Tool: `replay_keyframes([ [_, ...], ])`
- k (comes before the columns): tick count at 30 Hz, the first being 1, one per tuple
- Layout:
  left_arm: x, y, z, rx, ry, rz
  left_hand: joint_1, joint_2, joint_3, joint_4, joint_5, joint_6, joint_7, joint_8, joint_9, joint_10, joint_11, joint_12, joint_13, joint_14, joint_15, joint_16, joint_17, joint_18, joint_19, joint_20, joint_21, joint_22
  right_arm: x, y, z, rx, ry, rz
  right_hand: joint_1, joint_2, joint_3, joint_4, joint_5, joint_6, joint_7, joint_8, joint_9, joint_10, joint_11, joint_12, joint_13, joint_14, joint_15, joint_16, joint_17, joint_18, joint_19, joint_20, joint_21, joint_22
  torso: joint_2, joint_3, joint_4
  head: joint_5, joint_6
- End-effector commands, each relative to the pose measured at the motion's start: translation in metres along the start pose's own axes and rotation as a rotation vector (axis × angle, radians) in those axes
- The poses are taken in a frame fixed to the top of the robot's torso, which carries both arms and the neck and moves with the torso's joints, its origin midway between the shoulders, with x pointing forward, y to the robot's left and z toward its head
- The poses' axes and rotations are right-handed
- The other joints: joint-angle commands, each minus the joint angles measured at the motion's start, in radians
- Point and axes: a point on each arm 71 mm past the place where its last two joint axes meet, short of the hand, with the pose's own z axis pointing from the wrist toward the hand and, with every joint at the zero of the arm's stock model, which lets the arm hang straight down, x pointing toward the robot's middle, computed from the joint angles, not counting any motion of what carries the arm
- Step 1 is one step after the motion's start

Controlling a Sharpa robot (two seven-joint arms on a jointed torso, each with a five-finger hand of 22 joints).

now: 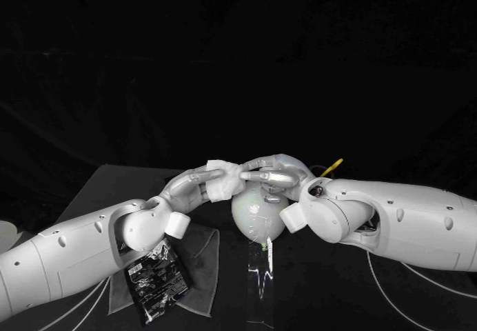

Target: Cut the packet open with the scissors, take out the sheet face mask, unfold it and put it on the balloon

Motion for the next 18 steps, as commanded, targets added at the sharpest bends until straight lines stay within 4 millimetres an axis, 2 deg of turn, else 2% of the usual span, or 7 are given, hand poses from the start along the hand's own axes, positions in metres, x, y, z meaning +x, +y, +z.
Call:
replay_keyframes([
  [1,-0.007,-0.003,0.0,0.012,-0.089,0.119,0.009,-0.008,-0.02,0.001,0.001,0.011,0.157,-0.009,-0.013,-0.014,0.002,0.014,0.003,-0.034,0.002,0.031,0.02,-0.022,-0.013,-0.002,-0.006,0.003,0.002,0.001,-0.001,-0.01,0.024,0.004,-0.01,0.002,0.007,0.001,0.005,0.004,-0.005,0.008,0.037,0.01,0.001,0.006,0.103,0.098,-0.01,0.003,0.238,0.007,0.003,-0.001,0.004,0.174,0.0,0.0003,-0.0003,0.0,0.0],
  [10,-0.022,-0.007,-0.002,0.005,-0.17,0.179,0.03,-0.008,-0.048,0.003,-0.004,0.021,0.155,-0.018,-0.035,-0.027,0.003,0.042,0.006,-0.091,0.004,0.112,0.069,-0.028,-0.018,-0.003,-0.003,0.006,0.002,0.001,-0.002,-0.001,0.019,0.021,-0.011,0.002,0.007,0.001,0.005,0.004,-0.005,0.008,0.037,0.01,0.001,0.006,0.102,0.099,-0.01,0.003,0.239,0.007,0.003,-0.001,0.004,0.174,0.0,0.0002,0.0006,-0.002,-0.001],
  [18,-0.035,-0.013,-0.006,0.006,-0.221,0.229,0.038,-0.017,-0.073,0.006,-0.002,0.017,0.156,-0.024,-0.05,-0.044,0.004,0.06,0.006,-0.141,0.006,0.175,0.106,-0.033,-0.045,-0.003,-0.008,0.004,0.002,0.0,-0.003,0.01,0.012,0.038,-0.015,0.003,0.011,-0.001,0.005,0.004,-0.006,0.011,0.039,0.011,0.0,0.008,0.105,0.099,-0.01,0.003,0.239,0.006,0.003,-0.001,0.005,0.175,0.0,-0.0002,0.0001,-0.003,-0.003],
])
